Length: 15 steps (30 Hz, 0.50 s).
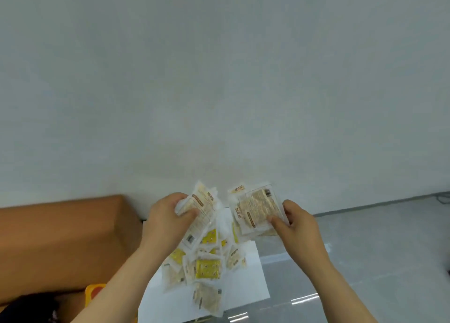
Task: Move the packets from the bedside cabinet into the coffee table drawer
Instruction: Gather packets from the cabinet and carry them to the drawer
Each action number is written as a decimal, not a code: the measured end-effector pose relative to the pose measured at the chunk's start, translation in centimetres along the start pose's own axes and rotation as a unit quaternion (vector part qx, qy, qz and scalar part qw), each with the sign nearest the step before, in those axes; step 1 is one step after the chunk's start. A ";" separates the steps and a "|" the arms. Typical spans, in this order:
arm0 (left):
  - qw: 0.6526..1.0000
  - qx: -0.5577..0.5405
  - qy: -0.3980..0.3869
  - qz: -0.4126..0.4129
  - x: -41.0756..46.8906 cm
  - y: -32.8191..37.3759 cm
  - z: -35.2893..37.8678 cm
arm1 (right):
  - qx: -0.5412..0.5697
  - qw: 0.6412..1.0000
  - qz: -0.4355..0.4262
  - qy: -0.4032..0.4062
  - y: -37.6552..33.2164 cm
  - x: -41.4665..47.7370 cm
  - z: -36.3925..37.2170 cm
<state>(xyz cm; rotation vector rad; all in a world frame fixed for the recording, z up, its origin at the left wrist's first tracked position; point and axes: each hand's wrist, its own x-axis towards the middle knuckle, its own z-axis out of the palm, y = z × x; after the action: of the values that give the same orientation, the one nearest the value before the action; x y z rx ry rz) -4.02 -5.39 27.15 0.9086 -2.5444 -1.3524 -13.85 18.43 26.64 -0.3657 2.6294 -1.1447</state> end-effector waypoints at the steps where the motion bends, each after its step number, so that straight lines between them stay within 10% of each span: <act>1: 1.000 0.001 -0.003 0.017 0.1 1.3 0.0 | 0.010 1.000 -0.002 0.016 -0.3 -0.3 -1.2; 15: 0.999 -0.005 0.013 0.049 -1.6 6.4 2.2 | 0.086 0.996 0.028 -0.012 1.3 -2.6 -5.5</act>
<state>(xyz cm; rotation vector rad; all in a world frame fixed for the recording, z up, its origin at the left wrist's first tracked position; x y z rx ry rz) -6.42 -0.29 31.13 0.7816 -2.5244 -1.3171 -13.34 23.91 29.65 -0.2676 2.4814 -1.3268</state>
